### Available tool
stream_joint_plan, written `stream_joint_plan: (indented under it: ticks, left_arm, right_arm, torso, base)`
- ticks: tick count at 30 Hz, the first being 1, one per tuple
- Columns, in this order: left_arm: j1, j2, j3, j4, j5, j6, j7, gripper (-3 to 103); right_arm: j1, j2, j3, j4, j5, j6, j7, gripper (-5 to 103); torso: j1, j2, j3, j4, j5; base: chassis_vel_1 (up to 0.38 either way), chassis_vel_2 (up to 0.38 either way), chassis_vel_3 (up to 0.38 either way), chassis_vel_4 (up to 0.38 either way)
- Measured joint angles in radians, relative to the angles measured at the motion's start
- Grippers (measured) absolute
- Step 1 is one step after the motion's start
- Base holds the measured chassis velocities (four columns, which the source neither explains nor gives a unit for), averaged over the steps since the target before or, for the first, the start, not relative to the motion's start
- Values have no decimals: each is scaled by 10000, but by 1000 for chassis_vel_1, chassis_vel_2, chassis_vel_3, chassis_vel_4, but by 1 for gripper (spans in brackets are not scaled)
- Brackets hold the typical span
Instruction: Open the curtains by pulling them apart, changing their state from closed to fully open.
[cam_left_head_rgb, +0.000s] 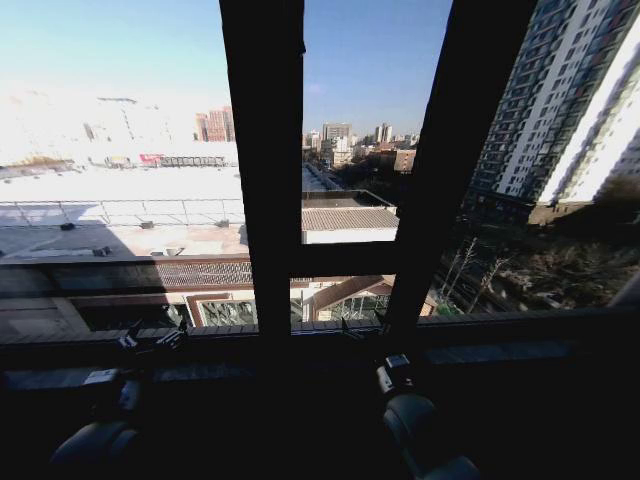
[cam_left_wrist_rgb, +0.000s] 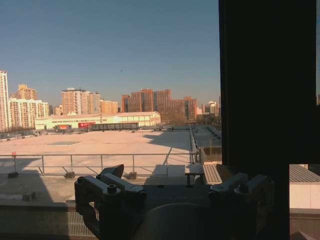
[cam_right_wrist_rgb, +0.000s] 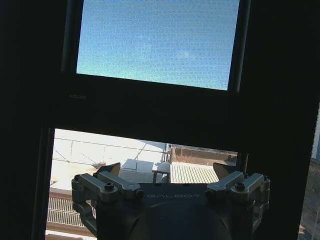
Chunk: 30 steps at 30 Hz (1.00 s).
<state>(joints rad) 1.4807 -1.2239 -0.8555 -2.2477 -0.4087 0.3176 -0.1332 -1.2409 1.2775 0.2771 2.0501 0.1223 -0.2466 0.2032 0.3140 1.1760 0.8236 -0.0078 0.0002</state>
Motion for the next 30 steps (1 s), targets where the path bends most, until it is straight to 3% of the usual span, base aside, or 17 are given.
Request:
stream_joint_plan:
  ticks: [14,30]
  left_arm:
    - [156,-134,-22,-76,125,-187,19,100]
    - [301,-234,51,-203,304,-243,23,100]
  right_arm:
    - [7,-20,-32,35,138,-22,303,100]
    - [-48,-71,51,71,148,-19,303,100]
  torso:
    - [1,-2,0,0,6]
    - [-2,1,-1,1,1]
  base:
    - [-223,-393,210,387]
    - [94,-326,-90,326]
